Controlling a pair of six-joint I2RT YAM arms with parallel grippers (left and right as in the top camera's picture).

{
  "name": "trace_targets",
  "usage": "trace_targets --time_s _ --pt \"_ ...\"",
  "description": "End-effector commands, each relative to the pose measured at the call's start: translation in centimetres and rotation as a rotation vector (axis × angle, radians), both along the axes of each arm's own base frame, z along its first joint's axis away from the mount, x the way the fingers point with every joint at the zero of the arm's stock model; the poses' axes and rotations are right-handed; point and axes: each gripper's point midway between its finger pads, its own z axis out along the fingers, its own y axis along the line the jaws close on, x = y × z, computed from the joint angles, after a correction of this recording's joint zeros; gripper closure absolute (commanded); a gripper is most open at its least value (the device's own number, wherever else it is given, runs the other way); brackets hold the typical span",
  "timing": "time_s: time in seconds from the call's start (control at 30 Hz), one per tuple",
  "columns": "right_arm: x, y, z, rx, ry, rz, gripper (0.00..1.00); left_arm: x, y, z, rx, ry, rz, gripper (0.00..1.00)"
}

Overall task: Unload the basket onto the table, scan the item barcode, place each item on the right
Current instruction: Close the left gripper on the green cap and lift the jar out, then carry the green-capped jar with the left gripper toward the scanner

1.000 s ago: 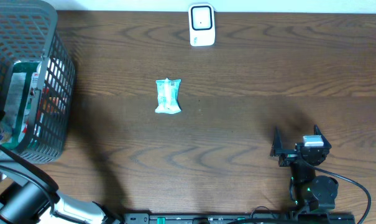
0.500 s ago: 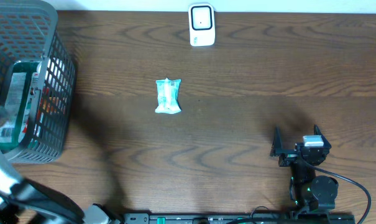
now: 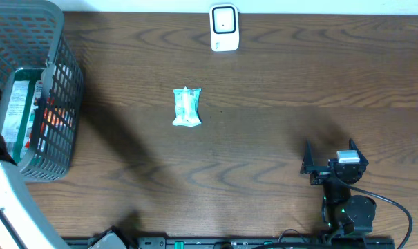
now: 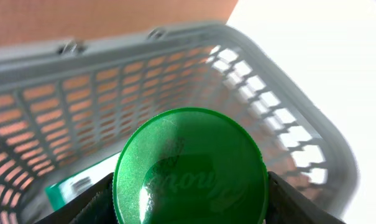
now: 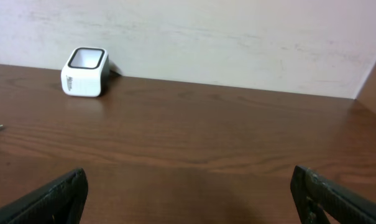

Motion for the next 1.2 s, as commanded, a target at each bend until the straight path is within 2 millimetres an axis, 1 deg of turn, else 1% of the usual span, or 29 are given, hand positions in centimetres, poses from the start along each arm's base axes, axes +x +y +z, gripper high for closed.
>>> trace_targets --time_s 0.0,0.07,0.1,0.17,0.27,0.33,0.47,0.57,0.67,0.8,0.87,0.97,1.07,1.17 --pt "0.0 0.1 -0.2 -0.01 0.006 0.008 0.01 -0.8 -2.8 5.7 0.081 -0.112 -0.036 0.51" --pt "0.0 0.2 -0.2 -0.01 0.006 0.008 0.01 -0.9 -4.7 6.8 0.091 -0.133 -0.081 0.51" --pt "0.0 0.1 -0.2 -0.01 0.006 0.008 0.01 -0.9 -6.2 7.3 0.092 -0.14 -0.117 0.51" --pt "0.0 0.2 -0.2 -0.01 0.006 0.008 0.01 -0.6 -8.5 7.5 0.085 -0.143 -0.185 0.51" --pt "0.0 0.2 -0.2 -0.01 0.006 0.008 0.01 0.1 -12.8 6.6 0.043 -0.118 -0.33 0.51" --pt "0.0 0.1 -0.2 -0.01 0.006 0.008 0.01 0.6 -16.2 5.2 -0.004 -0.072 -0.448 0.51" --pt "0.0 0.2 -0.2 -0.01 0.006 0.008 0.01 1.1 -22.4 1.7 -0.077 0.062 -0.648 0.51" --pt "0.0 0.2 -0.2 -0.01 0.006 0.008 0.01 1.5 -27.5 -1.5 -0.109 0.172 -0.804 0.51" --pt "0.0 0.2 -0.2 -0.01 0.006 0.008 0.01 2.0 -32.3 -4.8 -0.121 0.282 -0.944 0.51" --pt "0.0 0.2 -0.2 -0.01 0.006 0.008 0.01 2.4 -38.2 -9.6 -0.117 0.448 -1.096 0.51" --pt "0.0 0.1 -0.2 -0.01 0.006 0.008 0.01 2.4 -40.7 -12.2 -0.114 0.53 -1.151 0.51" --pt "0.0 0.2 -0.2 -0.01 0.006 0.008 0.01 1.6 -44.2 -16.5 -0.105 0.671 -1.222 0.51" --pt "0.0 0.1 -0.2 -0.01 0.006 0.008 0.01 0.5 -46.8 -20.6 -0.087 0.799 -1.276 0.51" --pt "0.0 0.2 -0.2 -0.01 0.006 0.008 0.01 -0.8 -48.5 -23.6 -0.066 0.9 -1.317 0.51"
